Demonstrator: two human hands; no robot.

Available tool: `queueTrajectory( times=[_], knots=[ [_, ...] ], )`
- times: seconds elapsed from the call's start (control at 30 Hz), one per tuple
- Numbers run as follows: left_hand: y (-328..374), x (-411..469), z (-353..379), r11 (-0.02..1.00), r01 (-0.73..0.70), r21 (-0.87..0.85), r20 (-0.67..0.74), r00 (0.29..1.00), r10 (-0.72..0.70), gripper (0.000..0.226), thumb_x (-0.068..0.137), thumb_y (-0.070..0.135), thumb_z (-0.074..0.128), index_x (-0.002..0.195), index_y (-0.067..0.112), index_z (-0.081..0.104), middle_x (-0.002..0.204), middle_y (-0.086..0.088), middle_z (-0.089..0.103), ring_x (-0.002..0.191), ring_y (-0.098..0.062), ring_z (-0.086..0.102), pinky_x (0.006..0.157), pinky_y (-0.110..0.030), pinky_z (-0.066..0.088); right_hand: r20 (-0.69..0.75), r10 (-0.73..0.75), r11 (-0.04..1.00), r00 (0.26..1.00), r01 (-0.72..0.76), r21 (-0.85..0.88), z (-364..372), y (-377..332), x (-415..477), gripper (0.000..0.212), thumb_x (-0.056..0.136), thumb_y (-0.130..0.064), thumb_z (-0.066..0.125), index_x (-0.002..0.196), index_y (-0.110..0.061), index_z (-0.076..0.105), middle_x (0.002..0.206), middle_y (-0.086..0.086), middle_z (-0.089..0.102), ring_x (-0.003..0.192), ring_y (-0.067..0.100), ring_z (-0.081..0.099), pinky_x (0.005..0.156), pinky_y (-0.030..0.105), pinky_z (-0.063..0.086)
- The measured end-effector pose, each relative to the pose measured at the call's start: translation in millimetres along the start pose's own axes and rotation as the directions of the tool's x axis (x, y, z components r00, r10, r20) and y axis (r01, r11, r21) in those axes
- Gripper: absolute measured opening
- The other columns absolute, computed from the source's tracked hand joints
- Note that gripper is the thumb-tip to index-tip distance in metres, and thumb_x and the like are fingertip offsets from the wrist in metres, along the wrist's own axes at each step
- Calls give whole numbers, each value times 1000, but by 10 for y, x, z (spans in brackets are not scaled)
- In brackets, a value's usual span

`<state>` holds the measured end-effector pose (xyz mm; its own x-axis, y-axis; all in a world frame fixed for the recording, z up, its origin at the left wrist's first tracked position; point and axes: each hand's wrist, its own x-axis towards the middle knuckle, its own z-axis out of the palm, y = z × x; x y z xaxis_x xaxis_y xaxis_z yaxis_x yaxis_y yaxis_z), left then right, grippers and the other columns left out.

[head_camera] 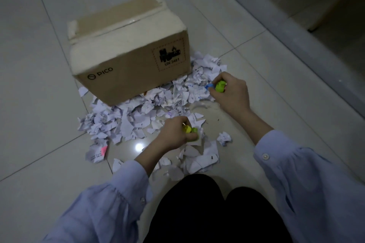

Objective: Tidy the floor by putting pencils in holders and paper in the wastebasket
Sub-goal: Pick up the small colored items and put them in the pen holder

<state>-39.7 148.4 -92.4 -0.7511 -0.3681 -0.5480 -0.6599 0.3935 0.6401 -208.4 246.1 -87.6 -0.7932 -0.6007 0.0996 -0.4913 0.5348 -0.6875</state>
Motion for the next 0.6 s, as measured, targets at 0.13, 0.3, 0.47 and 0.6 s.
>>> queueTrajectory(
  times=[0.13,0.3,0.47,0.6],
  knots=[
    [87,-111,-183,990,-5,-142,8,1000,6,14,83,20,68,92,16,59,81,-10,66,58,-13,62,55,-26,51,-54,117,982,992,-108,155,-159,-66,5,15,76,-20,77,84,-14,66,79,0,65,69,12,56,55,13,41],
    [343,-275,-456,954,22,-299,-15,999,-28,14,95,24,51,92,22,64,83,-3,61,56,-11,60,49,-19,49,16,333,826,943,-299,478,-509,-309,22,14,84,-11,70,98,-13,67,79,8,65,54,14,59,50,26,52],
    [752,-442,-736,835,30,-549,-12,999,-44,24,99,24,43,95,16,66,95,-11,57,57,-16,67,54,-23,55,103,420,632,902,-372,680,-963,-614,-9,16,91,-6,58,98,-16,69,73,10,65,43,12,58,44,25,52],
    [1122,-553,-892,743,5,-669,-16,1000,-21,28,101,24,40,91,16,66,97,-12,58,59,-16,70,54,-22,55,240,473,379,848,-441,814,-1269,-848,-86,15,93,-5,53,95,-9,68,81,16,69,53,20,68,50,28,56]
  ],
)
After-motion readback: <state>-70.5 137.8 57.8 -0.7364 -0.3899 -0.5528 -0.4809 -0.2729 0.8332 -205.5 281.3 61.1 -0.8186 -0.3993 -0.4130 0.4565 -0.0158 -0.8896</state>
